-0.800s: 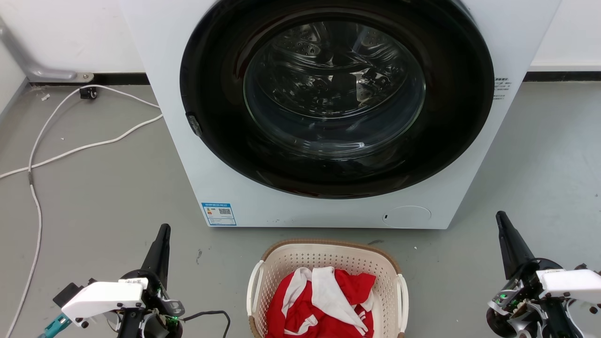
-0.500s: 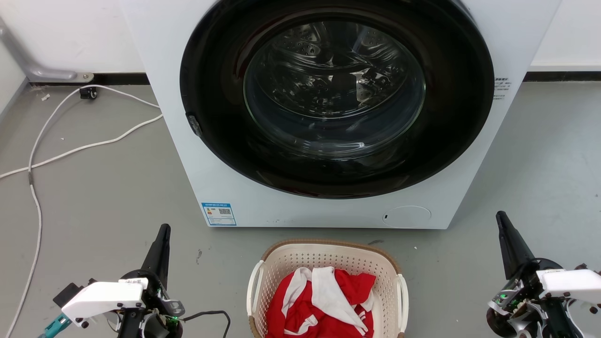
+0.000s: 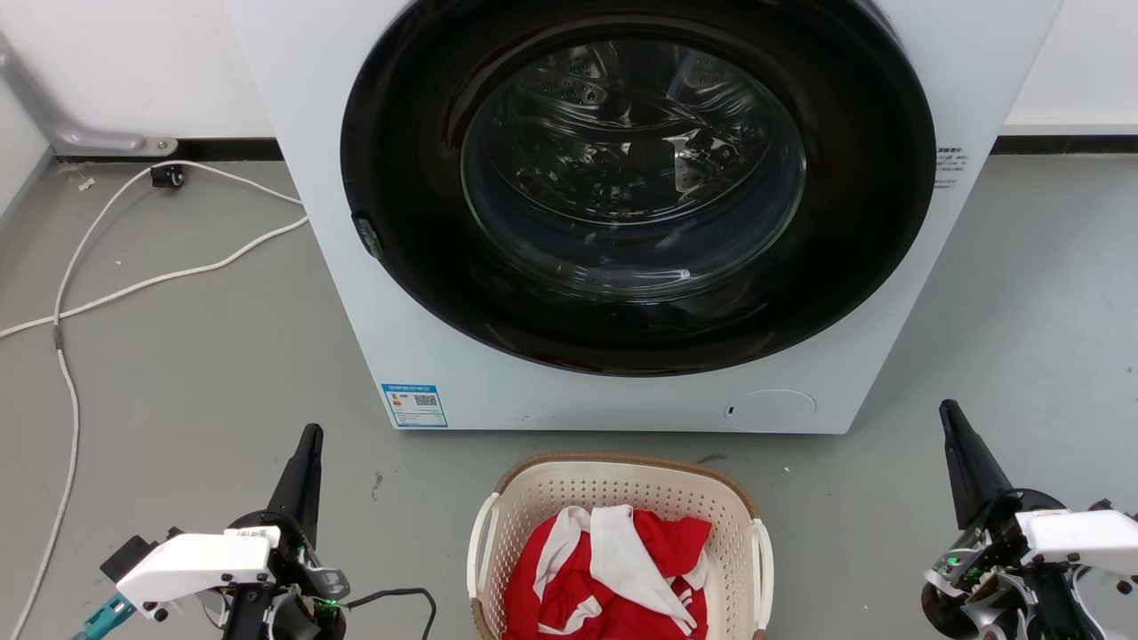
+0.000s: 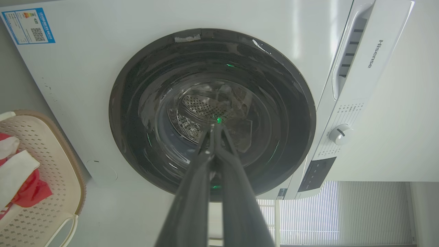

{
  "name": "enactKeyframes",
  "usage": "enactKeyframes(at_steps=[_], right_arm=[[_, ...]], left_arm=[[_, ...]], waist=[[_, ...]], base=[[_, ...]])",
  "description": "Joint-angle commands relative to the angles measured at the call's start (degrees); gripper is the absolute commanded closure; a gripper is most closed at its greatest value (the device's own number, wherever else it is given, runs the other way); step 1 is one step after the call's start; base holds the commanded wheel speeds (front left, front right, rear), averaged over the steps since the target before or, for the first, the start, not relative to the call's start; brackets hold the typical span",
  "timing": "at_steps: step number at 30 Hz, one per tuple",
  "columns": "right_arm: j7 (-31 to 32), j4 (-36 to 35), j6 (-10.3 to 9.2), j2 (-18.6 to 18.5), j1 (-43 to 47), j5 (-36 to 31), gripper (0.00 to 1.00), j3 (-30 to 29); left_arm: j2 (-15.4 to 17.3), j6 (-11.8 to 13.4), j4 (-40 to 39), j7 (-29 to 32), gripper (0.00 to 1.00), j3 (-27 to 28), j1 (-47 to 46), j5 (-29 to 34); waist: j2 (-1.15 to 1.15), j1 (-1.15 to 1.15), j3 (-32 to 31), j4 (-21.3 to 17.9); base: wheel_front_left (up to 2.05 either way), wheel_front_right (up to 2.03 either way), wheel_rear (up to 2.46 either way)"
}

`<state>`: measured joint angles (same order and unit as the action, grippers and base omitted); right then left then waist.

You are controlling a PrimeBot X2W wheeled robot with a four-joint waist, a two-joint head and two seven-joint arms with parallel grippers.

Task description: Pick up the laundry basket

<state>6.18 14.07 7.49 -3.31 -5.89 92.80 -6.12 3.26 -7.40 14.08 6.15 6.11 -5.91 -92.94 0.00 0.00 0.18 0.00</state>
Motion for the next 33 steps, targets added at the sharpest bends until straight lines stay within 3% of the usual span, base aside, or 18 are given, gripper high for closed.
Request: enactKeyframes(at_steps=[1, 11, 12, 17, 33], right_arm=[[0.3, 0.1, 0.0, 0.2, -0.7, -0.2, 1.0, -0.1], [0.2, 0.1, 0.0, 0.3, -0.7, -0.2, 1.0, -0.2], [0.1, 0.0, 0.0, 0.0, 0.0, 0.0, 0.0, -0.1], [-0.1, 1.6, -0.01, 0.2, 1.8, 0.0, 0.0, 0.2], [-4.6, -1.3, 0.0, 0.2, 2.9, -3.1, 0.0, 1.0]], left_arm=[[-0.1, -0.2, 0.1, 0.2, 1.0, 0.2, -0.7, 0.3], [-0.1, -0.3, 0.1, 0.2, 1.0, 0.2, -0.7, 0.4], [0.0, 0.0, 0.0, 0.2, 0.0, 0.1, 0.0, 0.1], [-0.5, 0.1, 1.8, -0.1, 0.0, -0.2, 1.7, 0.1], [-0.4, 0.0, -2.8, -4.5, 0.0, -1.1, 3.6, 3.2]], waist=[[0.0, 0.0, 0.0, 0.0], [0.0, 0.0, 0.0, 0.0], [0.0, 0.0, 0.0, 0.0], [0.0, 0.0, 0.0, 0.0], [0.0, 0.0, 0.1, -0.1]], base=[[0.0, 0.0, 0.0], [0.0, 0.0, 0.0], [0.0, 0.0, 0.0], [0.0, 0.0, 0.0], [0.0, 0.0, 0.0]])
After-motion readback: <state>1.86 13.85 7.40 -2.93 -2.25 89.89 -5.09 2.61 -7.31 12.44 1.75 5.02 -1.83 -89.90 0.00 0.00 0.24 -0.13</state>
